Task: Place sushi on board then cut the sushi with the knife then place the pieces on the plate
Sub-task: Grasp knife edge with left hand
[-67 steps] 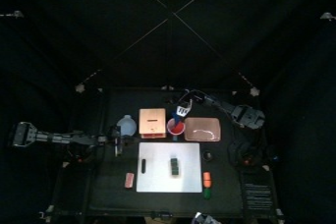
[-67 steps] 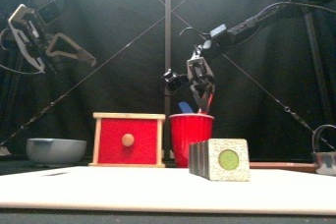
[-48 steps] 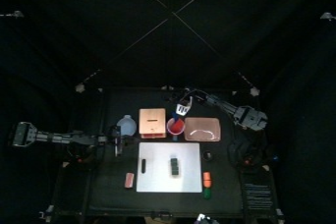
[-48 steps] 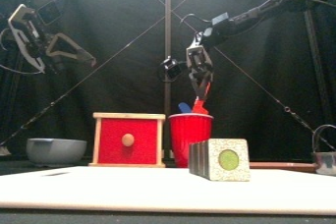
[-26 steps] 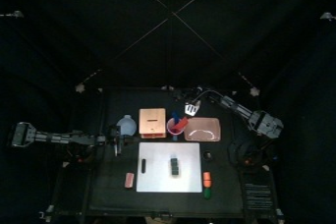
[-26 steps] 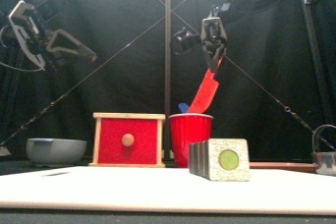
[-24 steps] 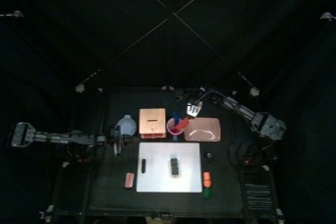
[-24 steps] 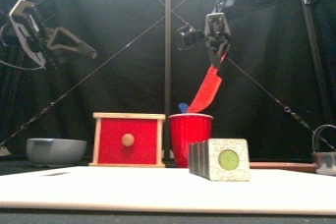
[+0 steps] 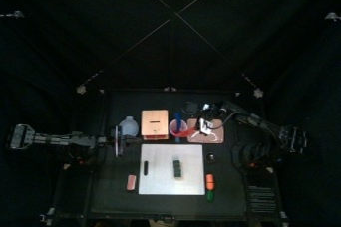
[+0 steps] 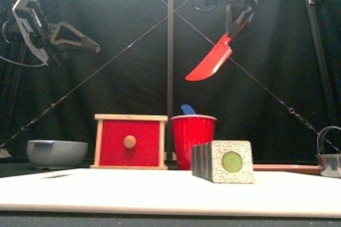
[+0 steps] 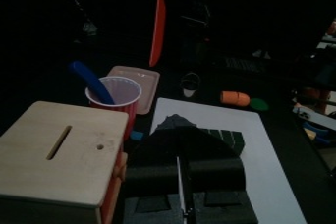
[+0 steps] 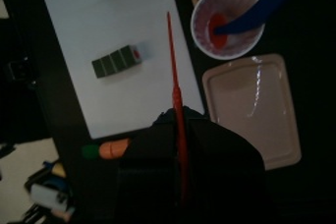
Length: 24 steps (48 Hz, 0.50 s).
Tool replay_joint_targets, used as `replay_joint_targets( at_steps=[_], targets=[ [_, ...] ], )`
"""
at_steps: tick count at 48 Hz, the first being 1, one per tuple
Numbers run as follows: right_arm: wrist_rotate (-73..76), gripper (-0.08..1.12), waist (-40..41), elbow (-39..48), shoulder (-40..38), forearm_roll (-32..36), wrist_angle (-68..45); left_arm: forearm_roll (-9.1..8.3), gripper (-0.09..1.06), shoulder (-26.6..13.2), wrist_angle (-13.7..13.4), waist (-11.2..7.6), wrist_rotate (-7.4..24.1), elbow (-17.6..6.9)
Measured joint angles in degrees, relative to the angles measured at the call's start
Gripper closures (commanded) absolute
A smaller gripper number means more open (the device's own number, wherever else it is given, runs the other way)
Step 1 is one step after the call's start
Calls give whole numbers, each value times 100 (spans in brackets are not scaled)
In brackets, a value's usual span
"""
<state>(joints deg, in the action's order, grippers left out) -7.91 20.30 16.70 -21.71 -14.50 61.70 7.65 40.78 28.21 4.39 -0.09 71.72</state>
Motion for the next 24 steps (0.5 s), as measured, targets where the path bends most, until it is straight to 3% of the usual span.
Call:
replay_joint_targets(
  at_steps=[13, 24],
  targets=[
    [18, 81, -694, 1600, -712, 18, -2153, 0, 100, -18, 0, 0, 9, -79],
    [26, 81, -1037, 2698, -1134, 149, -3858, 0, 99, -114, 0, -35, 0, -290]
  ],
)
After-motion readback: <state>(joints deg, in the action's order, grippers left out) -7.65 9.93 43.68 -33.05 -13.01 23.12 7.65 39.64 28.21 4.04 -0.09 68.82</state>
